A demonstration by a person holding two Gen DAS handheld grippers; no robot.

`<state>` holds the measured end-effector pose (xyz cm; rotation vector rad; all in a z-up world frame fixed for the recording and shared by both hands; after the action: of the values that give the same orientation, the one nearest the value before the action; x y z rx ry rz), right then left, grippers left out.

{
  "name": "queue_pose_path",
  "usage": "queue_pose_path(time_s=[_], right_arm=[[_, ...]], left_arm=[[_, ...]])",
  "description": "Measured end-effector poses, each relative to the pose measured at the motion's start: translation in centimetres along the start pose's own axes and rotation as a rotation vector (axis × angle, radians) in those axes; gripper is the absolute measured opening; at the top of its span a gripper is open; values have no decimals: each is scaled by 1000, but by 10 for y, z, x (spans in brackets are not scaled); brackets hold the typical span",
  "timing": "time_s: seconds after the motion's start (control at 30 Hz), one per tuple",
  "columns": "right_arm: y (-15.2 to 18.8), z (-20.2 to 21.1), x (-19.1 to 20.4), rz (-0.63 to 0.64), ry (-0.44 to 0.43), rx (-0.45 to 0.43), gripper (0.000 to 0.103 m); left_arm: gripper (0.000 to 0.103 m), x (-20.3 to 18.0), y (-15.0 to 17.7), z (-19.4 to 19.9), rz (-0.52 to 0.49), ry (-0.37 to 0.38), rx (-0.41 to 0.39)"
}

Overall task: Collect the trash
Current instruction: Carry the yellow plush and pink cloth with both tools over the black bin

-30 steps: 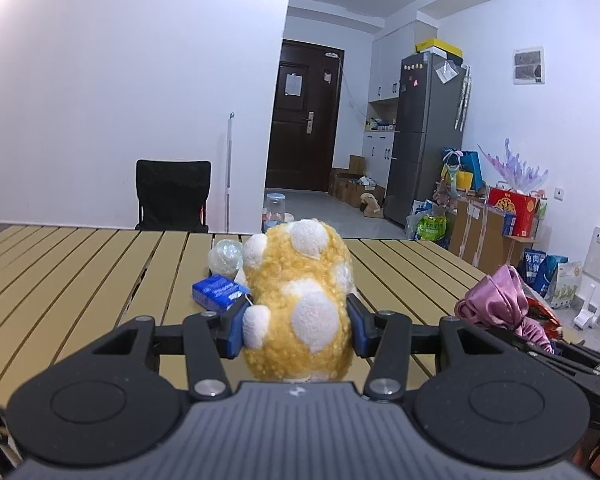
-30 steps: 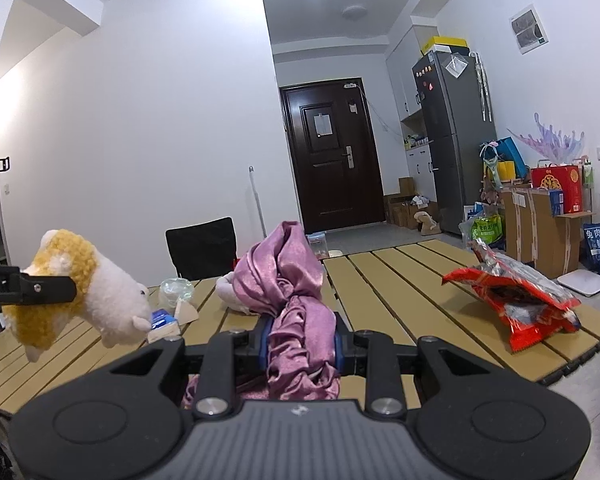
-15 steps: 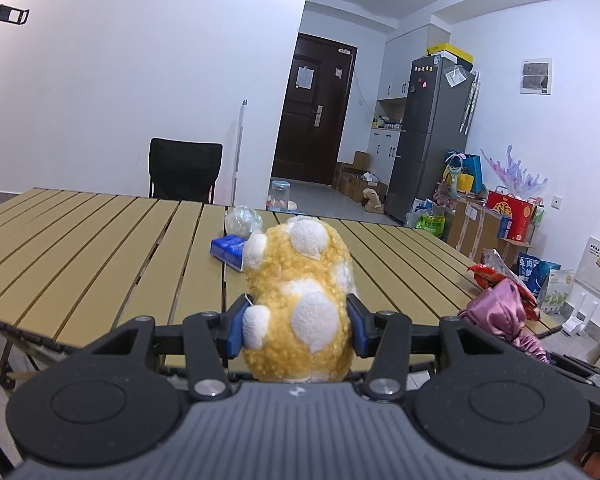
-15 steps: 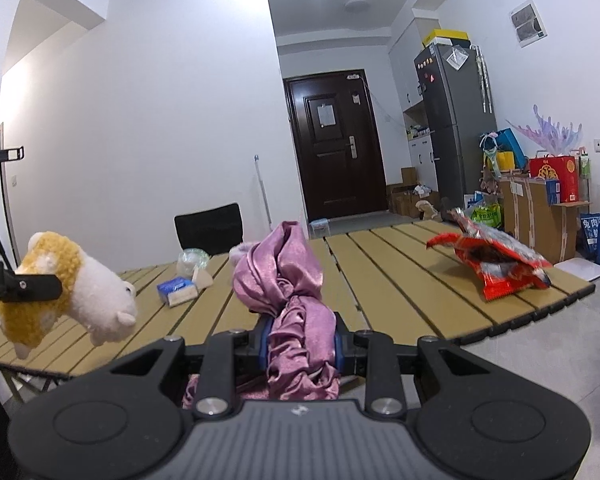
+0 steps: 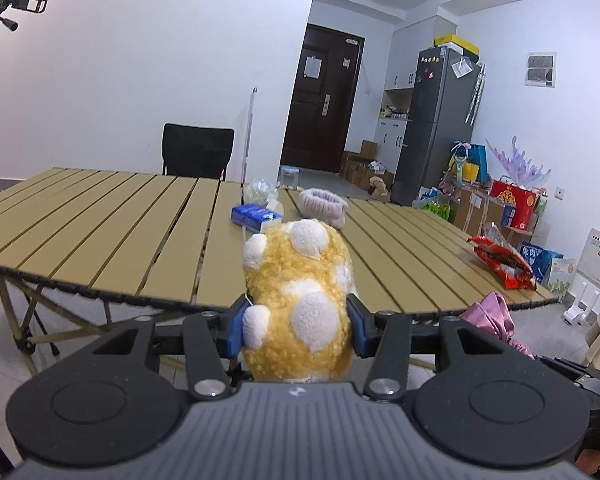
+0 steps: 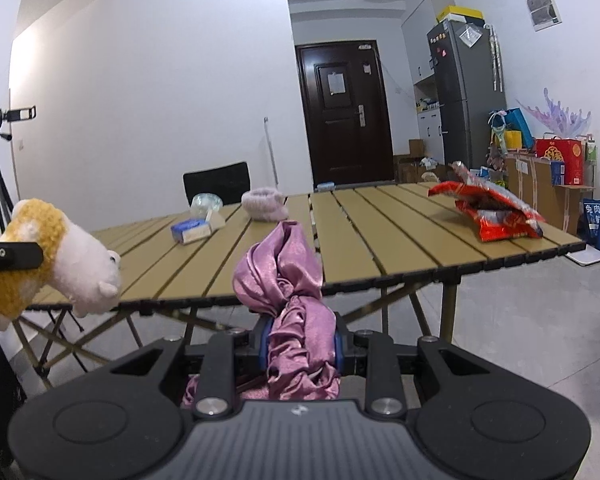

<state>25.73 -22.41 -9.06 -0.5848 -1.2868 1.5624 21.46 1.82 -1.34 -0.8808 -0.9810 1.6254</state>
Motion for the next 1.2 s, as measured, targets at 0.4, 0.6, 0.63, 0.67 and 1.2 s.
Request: queue_pose_path(time_s=[0.4, 0.6, 0.63, 0.67, 1.2], right_arm=[[37, 9, 8, 23, 14, 112, 27], [57, 9, 2, 18, 32, 177, 27], [61, 9, 1, 15, 35, 191, 27], [65, 8, -1, 14, 38, 202, 27], [100, -3, -51, -99, 137, 314, 27]], left_arm=[[49, 18, 36, 9, -40, -37, 61], [49, 27, 61, 1, -68, -80, 132], [49, 30, 67, -2, -71, -87, 152], [49, 31, 71, -6, -73, -96, 171], [49, 34, 102, -49, -85, -184, 348]])
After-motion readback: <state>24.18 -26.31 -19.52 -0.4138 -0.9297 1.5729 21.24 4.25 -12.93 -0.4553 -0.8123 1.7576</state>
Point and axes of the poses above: each gripper's, at about its wrist camera, not at the fingertips, and z roughly against the way its jaws point, x to its left, y to its underside, the point moved 3 cm from there along -z, roughly the way its jaws point, and after that the axes turned 12 degrees about -y, right-handed, at the moved point
